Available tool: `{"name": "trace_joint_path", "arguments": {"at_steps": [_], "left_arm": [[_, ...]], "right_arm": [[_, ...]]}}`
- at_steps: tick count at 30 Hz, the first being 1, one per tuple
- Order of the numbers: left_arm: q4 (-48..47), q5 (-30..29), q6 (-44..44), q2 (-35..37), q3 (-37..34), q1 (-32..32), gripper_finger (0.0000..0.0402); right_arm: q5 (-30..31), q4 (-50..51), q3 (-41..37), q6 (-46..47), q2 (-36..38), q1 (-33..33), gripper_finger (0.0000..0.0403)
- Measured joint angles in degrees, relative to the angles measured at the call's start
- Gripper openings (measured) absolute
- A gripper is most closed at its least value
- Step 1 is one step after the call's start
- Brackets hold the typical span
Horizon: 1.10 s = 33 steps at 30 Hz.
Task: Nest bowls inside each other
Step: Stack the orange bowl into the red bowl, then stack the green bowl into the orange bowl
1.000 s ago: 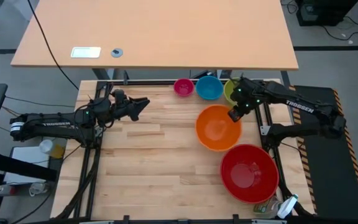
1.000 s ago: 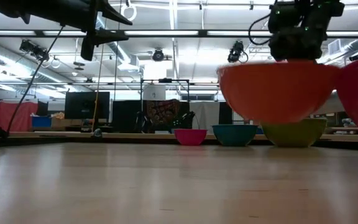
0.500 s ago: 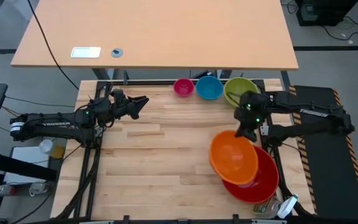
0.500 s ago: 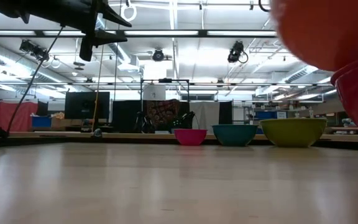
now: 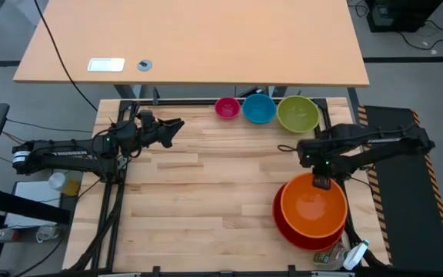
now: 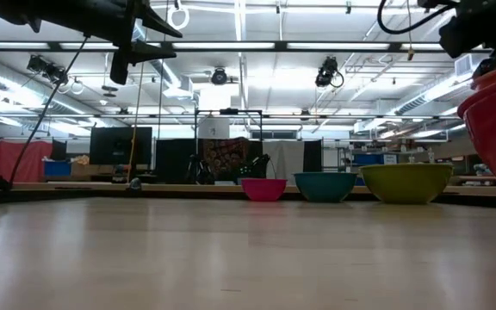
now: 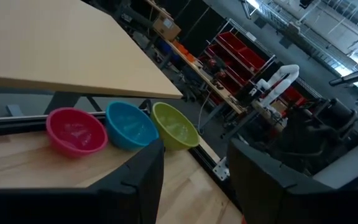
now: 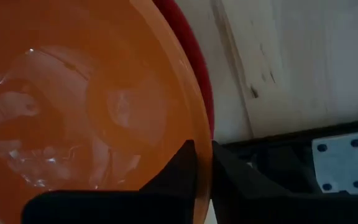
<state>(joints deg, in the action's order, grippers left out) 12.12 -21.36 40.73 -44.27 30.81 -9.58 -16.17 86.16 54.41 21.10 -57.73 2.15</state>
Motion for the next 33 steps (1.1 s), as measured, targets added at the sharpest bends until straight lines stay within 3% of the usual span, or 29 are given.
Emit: {"name": "trace_joint_path", "arguments": {"at_steps": [5, 11, 18, 22, 26, 31, 33], "left_arm": [[0.28, 2.4, -2.28, 0.0, 0.0, 0.11, 0.0179], [0.28, 2.82, -2.64, 0.02, 0.0, 0.28, 0.0179], [0.31, 3.39, -2.7, 0.02, -0.02, 0.28, 0.0179], [0.34, 3.64, -2.94, 0.02, -0.02, 0.28, 0.0179], [0.33, 3.74, -2.99, 0.02, -0.02, 0.28, 0.0179], [0.33, 3.76, -3.03, 0.02, -0.02, 0.28, 0.0178], [0.35, 3.76, -3.14, 0.02, -0.02, 0.28, 0.0178]], "right_arm": [[0.25, -2.58, 0.0, -0.13, -1.04, 1.6, 0.0073], [-1.0, -4.61, 0.02, 0.01, -1.14, 1.89, 0.0148], [-7.98, -3.19, 0.02, 3.34, -1.12, -1.29, 0.0214], [-7.92, -3.28, 0.02, 4.08, -1.14, -1.29, 0.0227], [1.31, 1.92, 0.02, 9.4, -1.03, -2.98, 0.0226], [-7.72, 2.03, 0.02, 9.69, -0.77, -3.52, 0.0225], [-5.51, 3.43, 0.02, 10.41, -0.74, -3.52, 0.0225]]}}
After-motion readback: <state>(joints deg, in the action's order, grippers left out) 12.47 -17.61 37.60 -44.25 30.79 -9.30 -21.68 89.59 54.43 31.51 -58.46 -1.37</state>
